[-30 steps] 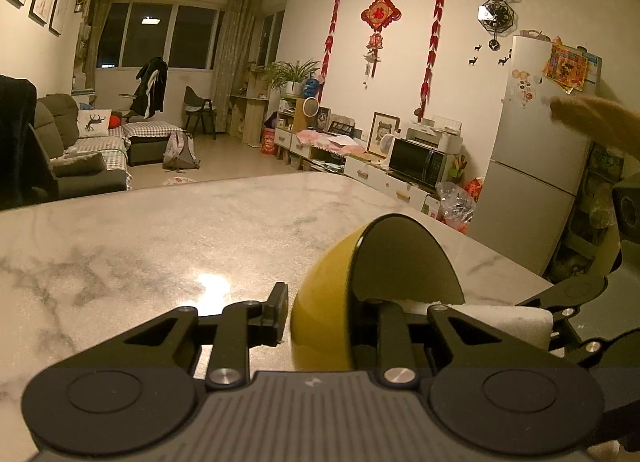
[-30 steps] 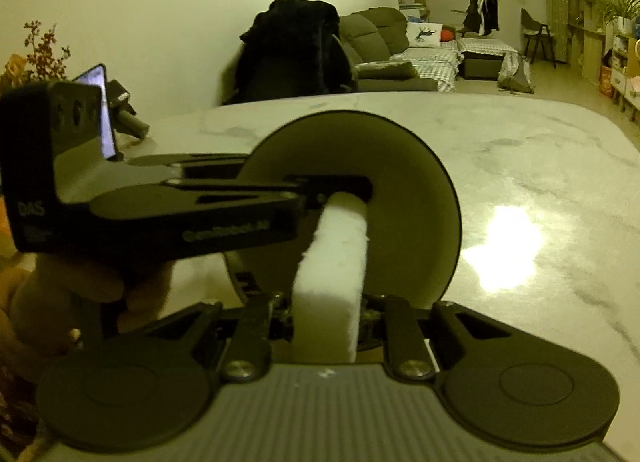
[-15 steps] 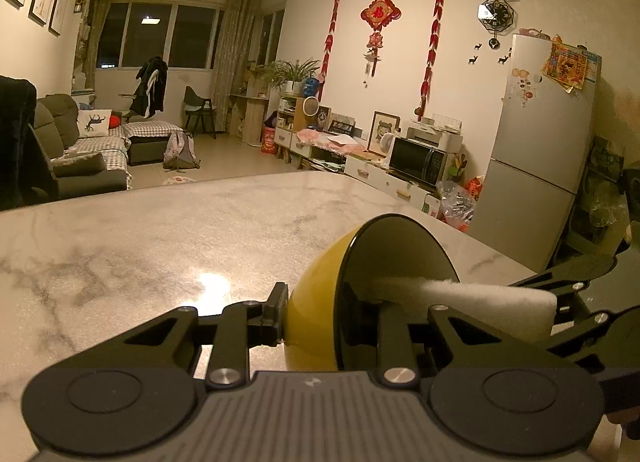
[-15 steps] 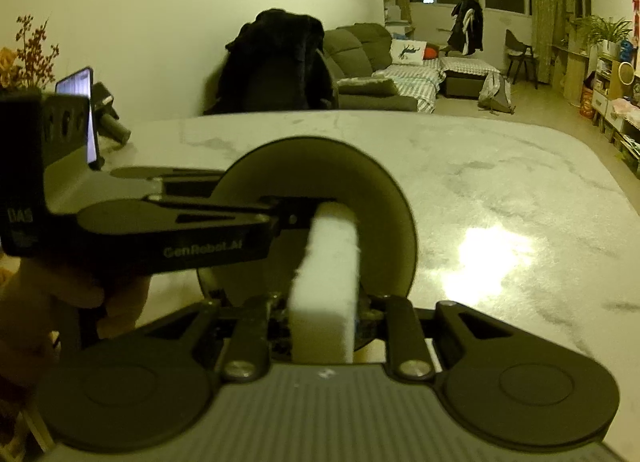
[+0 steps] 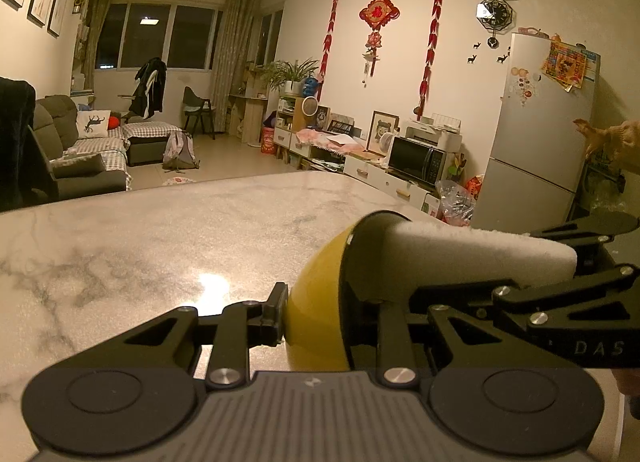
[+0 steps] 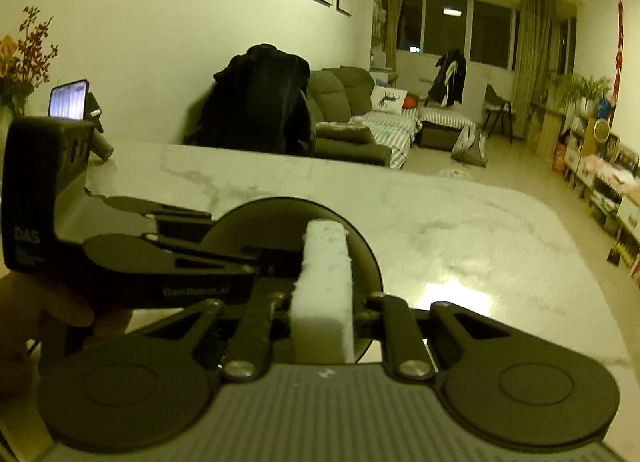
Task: Clean bowl
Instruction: 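Rub the sponge around the bowl's inner wall with the right tool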
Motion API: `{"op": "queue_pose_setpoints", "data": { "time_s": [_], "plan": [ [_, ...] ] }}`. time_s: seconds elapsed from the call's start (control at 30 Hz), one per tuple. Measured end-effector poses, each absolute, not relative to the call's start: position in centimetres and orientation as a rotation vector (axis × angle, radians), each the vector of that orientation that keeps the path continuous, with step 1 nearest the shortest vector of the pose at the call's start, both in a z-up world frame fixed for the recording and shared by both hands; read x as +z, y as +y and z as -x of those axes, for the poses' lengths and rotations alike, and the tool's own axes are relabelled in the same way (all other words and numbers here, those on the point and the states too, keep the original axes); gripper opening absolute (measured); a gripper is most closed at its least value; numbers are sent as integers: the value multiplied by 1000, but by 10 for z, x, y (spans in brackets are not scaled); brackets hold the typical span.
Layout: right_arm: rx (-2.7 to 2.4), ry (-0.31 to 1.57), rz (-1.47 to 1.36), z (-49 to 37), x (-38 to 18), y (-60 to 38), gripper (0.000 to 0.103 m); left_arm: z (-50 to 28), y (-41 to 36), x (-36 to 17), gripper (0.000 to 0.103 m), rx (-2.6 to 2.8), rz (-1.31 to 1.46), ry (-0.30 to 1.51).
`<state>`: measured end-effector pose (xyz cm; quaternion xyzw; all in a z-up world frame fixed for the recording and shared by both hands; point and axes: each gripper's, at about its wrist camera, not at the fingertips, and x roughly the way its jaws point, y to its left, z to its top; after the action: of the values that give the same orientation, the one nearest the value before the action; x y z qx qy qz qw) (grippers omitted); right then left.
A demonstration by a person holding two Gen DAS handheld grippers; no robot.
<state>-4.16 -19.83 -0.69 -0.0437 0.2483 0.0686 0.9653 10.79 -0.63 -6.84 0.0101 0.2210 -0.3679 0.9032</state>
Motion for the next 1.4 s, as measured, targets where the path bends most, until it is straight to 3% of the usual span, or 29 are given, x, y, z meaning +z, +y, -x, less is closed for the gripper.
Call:
{"op": "queue_pose_setpoints", "data": {
  "time_s": [0.47, 0.93, 1.4],
  "plan": [
    [269, 636, -146, 36, -27, -209, 18, -110, -5, -70, 26, -766, -24, 460],
    [122, 518, -4, 46, -6, -208, 18, -109, -5, -70, 26, -769, -32, 466],
    [187, 603, -71, 41, -25, -206, 18, -107, -9, -68, 27, -767, -28, 470]
  ]
}}
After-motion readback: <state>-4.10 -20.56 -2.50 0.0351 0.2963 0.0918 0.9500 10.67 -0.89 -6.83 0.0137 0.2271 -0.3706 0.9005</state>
